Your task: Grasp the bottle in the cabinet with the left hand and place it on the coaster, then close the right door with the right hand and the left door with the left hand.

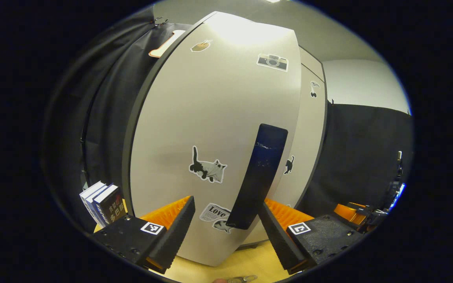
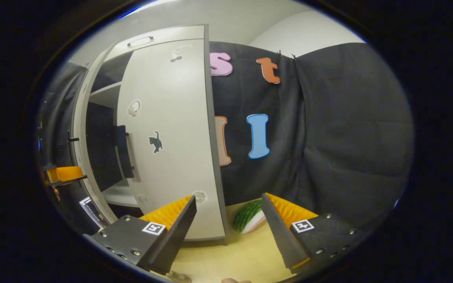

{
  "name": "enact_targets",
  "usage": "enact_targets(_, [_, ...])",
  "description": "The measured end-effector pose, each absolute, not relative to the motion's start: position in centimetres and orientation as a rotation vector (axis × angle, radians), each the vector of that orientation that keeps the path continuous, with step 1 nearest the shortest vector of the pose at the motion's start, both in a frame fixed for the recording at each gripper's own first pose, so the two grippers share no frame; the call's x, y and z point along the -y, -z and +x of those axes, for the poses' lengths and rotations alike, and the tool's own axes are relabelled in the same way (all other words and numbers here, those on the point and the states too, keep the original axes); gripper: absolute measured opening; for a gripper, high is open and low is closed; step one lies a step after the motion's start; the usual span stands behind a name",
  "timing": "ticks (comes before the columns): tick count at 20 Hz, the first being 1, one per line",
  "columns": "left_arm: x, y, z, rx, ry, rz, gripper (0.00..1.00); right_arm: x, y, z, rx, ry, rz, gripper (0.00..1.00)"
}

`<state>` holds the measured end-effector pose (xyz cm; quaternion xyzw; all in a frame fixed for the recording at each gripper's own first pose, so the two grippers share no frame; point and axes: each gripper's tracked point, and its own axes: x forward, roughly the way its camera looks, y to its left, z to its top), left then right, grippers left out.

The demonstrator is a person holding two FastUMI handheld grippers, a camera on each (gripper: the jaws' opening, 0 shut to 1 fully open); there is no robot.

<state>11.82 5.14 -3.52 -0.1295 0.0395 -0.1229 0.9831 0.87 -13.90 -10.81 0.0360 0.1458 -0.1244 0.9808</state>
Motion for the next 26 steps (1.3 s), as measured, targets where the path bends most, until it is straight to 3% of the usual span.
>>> enact_targets(26, [-3.2, 2.7, 14.3, -0.085, 0.261, -0.154, 0.99, 16.5, 7.8, -0.7, -0.231, 0.246, 0.058, 1.0])
